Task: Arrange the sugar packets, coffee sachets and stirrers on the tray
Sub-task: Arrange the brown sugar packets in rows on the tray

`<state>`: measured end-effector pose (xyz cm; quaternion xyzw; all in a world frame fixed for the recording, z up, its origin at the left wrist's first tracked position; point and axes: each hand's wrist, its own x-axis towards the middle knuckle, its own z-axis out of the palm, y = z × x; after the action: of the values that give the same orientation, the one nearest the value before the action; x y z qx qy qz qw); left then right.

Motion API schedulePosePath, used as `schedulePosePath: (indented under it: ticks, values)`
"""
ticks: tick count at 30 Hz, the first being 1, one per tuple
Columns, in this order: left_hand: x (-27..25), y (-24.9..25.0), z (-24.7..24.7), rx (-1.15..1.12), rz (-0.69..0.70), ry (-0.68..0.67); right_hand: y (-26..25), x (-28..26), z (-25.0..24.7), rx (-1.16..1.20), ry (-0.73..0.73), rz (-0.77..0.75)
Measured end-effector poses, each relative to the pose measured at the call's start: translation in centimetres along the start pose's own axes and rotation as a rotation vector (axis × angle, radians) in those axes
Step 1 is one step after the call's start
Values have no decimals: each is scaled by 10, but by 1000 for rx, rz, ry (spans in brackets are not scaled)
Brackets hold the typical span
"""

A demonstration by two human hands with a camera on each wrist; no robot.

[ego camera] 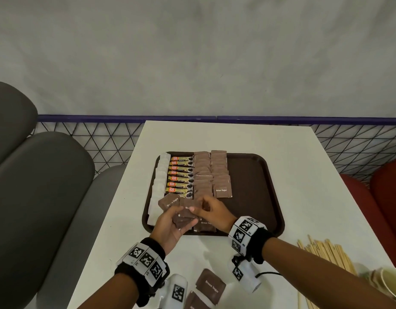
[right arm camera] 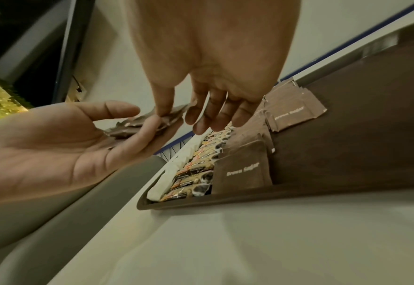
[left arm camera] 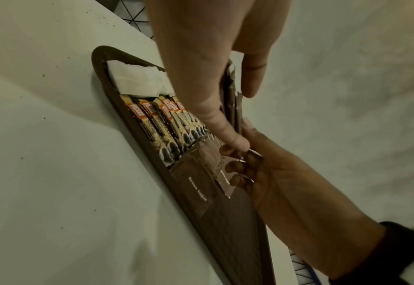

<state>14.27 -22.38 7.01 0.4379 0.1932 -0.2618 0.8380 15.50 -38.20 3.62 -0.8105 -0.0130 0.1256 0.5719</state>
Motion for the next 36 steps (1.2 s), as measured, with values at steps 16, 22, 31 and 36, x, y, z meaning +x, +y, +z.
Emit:
schedulePosePath:
  ticks: [16, 22, 31, 36]
  values:
    - [14, 0, -20, 69, 36, 79, 33, 20, -73, -116, 511, 349]
    - [18, 2, -19, 47, 20, 79, 43, 31, -69, -193, 482, 402]
    - [23, 8, -20, 34, 11, 75, 52, 45, -58, -276, 500, 410]
    - [23, 4, -24, 100, 10, 82, 51, 43, -59, -332, 553, 312]
